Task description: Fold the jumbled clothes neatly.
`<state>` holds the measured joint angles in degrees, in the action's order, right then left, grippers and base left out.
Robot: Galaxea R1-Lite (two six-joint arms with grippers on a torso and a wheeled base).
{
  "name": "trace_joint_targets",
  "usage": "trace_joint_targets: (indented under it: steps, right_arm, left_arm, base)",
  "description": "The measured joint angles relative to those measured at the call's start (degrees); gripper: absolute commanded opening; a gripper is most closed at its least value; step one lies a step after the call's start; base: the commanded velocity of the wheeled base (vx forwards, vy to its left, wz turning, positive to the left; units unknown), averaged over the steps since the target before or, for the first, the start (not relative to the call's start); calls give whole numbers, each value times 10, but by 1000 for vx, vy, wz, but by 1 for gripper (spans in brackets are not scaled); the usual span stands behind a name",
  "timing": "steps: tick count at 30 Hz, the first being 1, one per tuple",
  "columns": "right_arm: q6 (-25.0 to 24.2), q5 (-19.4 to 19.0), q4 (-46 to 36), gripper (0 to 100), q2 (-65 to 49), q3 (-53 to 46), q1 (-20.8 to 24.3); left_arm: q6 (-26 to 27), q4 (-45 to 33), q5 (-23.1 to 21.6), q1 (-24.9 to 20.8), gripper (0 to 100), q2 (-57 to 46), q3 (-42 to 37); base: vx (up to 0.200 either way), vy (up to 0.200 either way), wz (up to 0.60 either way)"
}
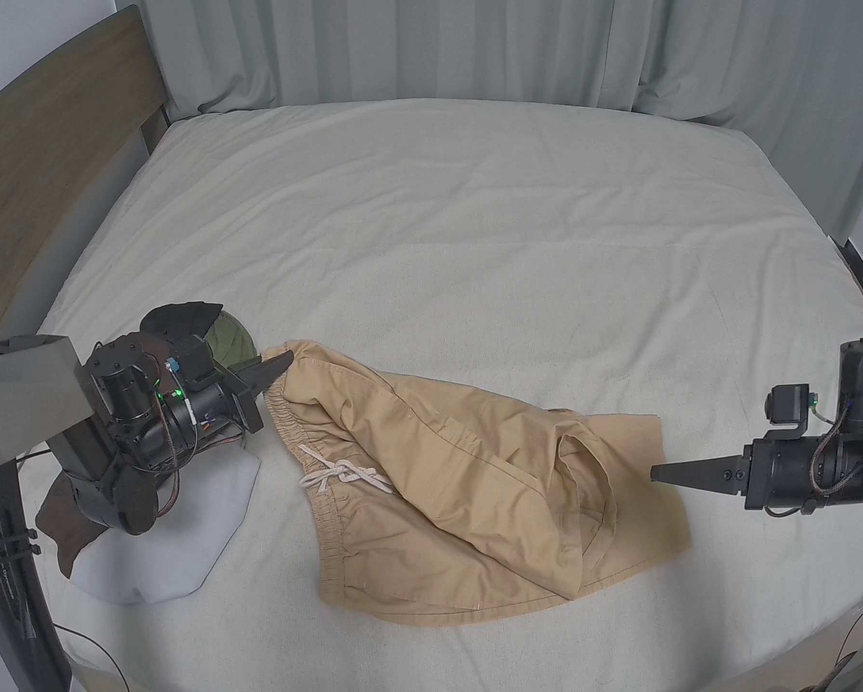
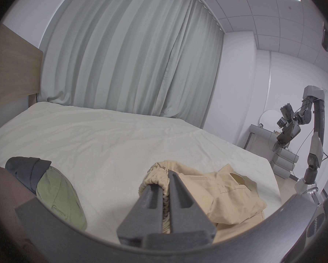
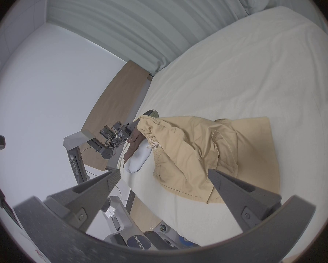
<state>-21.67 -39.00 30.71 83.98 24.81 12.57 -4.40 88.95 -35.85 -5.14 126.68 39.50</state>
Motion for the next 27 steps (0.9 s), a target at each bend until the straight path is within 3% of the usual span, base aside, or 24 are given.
trace_joint_targets:
  steps: [27]
  right_arm:
    - [-35,5,270,100,229,-52,36]
  left_arm:
    - [0,0,0,6,0,1,0]
  base:
    - [0,0,0]
